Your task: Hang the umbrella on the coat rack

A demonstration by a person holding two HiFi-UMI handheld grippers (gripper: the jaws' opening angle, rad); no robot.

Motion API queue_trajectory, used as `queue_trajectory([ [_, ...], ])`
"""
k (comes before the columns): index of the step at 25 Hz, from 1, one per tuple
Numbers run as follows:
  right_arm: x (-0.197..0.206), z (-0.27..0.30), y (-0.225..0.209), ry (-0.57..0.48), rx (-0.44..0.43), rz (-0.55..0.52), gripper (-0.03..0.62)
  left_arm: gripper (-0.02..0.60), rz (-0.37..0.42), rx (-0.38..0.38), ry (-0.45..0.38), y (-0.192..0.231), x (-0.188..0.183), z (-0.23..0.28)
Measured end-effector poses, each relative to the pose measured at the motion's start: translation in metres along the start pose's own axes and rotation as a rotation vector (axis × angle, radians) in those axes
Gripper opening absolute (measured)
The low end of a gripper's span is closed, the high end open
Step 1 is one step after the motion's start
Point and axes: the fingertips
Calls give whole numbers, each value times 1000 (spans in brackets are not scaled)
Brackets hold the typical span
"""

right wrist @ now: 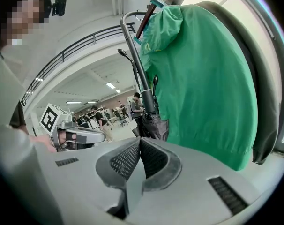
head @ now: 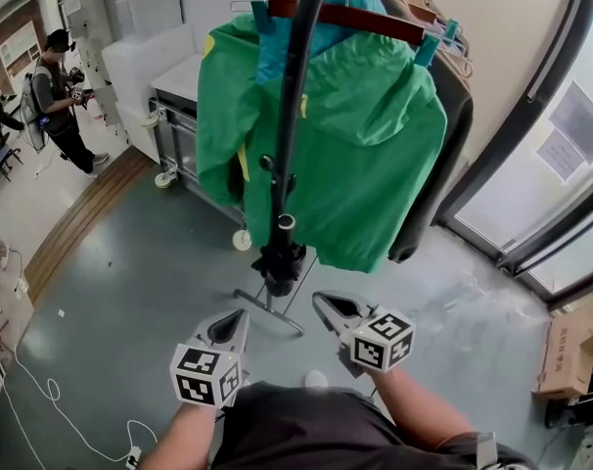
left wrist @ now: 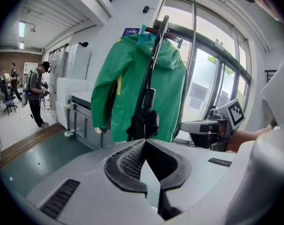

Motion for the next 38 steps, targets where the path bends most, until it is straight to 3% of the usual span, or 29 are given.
queue_trajectory([
  [12, 8, -31, -1, -6, 6, 13, 11, 12, 1, -26, -41, -10, -12, -4],
  [38, 6, -42, 6, -19, 6, -39, 11, 12, 11, -22, -35, -24, -8, -1],
])
Point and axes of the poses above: the fingertips, and each gripper's own axes: z forward along the fingers, y to its left, x out of its underside, and after that the axes turned 11 degrees about -x, right-handed
